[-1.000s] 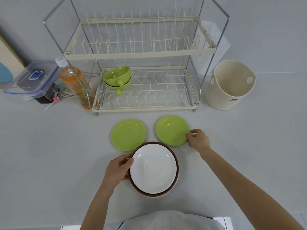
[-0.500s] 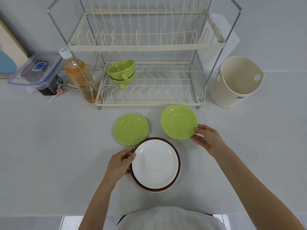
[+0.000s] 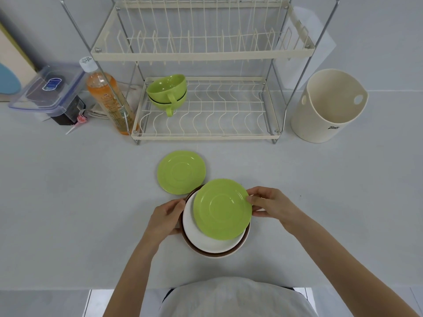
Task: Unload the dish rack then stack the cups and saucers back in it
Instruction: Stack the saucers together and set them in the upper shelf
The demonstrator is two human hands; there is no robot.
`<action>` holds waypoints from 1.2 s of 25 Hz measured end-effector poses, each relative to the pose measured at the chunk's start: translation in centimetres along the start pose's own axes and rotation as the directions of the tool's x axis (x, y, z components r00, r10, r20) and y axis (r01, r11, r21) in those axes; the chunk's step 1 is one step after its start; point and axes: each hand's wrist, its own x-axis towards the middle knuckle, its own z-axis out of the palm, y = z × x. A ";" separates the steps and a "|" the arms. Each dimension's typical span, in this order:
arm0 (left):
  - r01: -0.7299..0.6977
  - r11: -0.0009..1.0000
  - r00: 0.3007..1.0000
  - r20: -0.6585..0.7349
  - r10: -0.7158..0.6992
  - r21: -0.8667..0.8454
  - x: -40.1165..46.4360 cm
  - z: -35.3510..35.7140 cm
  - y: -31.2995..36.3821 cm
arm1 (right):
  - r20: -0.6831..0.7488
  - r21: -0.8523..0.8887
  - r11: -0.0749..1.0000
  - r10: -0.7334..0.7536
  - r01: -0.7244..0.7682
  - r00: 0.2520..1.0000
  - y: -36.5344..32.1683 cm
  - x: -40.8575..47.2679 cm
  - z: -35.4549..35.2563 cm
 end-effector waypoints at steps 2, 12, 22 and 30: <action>0.007 1.000 1.000 0.027 -0.007 -0.005 -0.1 -0.1 0.2 | -0.020 -0.028 0.999 -0.035 0.034 0.999 0.2 0.1 0.5; -0.024 0.999 0.996 0.080 0.026 -0.030 0.0 -0.2 0.1 | -0.082 -0.576 0.791 -0.306 0.206 0.949 0.1 1.1 1.9; -0.023 0.999 0.997 0.074 0.027 -0.045 0.1 -0.3 -0.2 | -0.083 -0.456 0.889 -0.084 0.037 0.993 -6.8 8.9 7.4; -0.032 0.999 0.997 0.062 0.033 -0.020 0.2 -0.3 -0.4 | -0.077 0.219 0.965 0.164 -0.144 0.983 -7.0 9.7 8.0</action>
